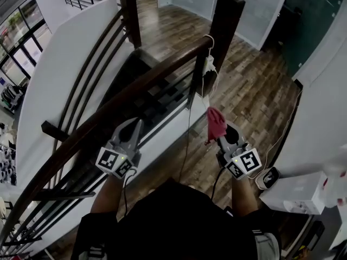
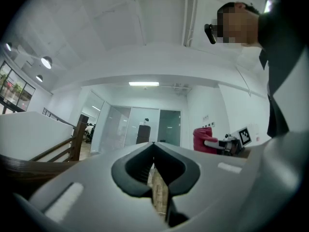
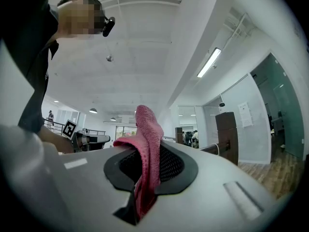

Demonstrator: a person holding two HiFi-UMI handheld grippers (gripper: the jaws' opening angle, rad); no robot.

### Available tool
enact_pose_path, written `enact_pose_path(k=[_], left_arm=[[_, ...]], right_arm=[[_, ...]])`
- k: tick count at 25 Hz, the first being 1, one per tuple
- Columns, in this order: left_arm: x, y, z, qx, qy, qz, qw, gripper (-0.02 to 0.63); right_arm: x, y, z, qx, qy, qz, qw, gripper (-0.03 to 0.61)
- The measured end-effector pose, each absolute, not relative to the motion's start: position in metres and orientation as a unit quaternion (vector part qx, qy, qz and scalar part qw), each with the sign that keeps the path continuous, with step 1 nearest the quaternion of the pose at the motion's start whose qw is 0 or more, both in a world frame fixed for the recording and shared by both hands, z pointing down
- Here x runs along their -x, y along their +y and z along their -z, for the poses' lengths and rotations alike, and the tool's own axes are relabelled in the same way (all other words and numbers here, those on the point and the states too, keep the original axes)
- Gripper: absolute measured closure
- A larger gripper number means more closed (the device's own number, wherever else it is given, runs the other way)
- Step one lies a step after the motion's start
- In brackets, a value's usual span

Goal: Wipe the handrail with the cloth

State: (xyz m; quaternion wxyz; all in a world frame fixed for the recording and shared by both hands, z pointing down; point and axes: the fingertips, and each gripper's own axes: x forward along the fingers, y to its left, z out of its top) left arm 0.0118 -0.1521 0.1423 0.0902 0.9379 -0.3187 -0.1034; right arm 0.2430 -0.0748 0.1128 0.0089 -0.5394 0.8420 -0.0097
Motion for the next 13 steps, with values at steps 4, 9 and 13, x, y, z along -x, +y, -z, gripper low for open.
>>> enact_pose_path(k=[4,9,13], left_arm=[[-0.021,-0.155,-0.137,-0.941,-0.311,0.106,0.088,0.614],[-0.026,-0.156,-0.139,-0.943,-0.304,0.104,0.089,0.614],[-0.027,-0.154,-0.137,-0.942,-0.305,0.103,0.098,0.614]], right_arm=[[-0.251,-0.075,-0.111,0.545,0.839,0.008,0.01,0.538],[-0.251,-0.075,-0.112,0.544,0.839,0.004,0.005,0.538],[-0.25,-0.074,-0.112,0.542,0.841,0.005,0.0,0.538]])
